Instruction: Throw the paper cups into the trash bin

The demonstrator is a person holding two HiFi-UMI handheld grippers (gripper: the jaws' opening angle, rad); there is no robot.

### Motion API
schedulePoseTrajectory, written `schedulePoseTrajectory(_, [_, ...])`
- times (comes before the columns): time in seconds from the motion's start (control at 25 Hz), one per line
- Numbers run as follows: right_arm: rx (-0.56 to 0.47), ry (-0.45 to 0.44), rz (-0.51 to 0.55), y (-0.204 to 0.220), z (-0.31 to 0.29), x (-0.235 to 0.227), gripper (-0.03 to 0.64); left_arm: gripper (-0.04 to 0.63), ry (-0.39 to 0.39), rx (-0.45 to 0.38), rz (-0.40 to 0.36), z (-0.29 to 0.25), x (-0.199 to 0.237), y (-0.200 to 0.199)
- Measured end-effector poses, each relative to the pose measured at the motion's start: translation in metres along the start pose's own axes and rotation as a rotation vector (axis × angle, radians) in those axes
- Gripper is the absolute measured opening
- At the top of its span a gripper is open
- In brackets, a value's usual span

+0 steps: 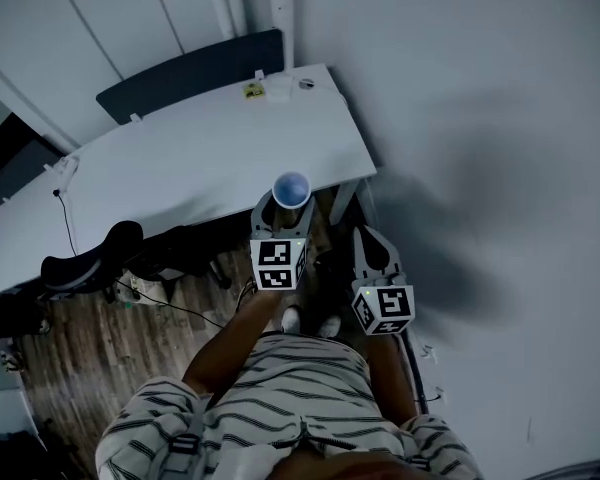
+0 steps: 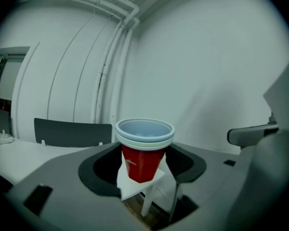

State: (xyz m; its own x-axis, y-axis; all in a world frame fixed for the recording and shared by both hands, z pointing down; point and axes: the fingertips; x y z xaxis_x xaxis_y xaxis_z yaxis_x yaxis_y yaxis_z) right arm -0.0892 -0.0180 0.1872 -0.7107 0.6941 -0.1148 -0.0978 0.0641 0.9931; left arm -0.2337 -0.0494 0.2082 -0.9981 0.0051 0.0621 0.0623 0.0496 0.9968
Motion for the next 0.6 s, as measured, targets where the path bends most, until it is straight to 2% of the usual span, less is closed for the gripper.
schedulePoseTrajectory(0.2, [-0.014,0.022,-0.003,-0.007,0.006,-0.003,0.017,0.301,0.025,-0.002,0.031,0.014,-0.012,-0.007])
schedulePoseTrajectory(0.6, [-0.042,0.118,0.008,-0.017,0.022,-0.021,0.018,0.301,0.146,0.011,0.019,0.021,-0.054,-0.003])
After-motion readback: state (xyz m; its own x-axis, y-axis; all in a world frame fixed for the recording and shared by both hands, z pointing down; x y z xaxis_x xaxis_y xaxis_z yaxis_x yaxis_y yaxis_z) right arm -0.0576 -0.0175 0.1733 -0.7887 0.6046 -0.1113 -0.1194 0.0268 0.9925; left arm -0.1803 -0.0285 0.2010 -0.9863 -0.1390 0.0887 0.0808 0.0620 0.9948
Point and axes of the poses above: the fingertips, and each gripper's own axes: z backward along the fingers, x to its left, y out of its underside, and after that the axes turned 6 degrees about -x, right-handed
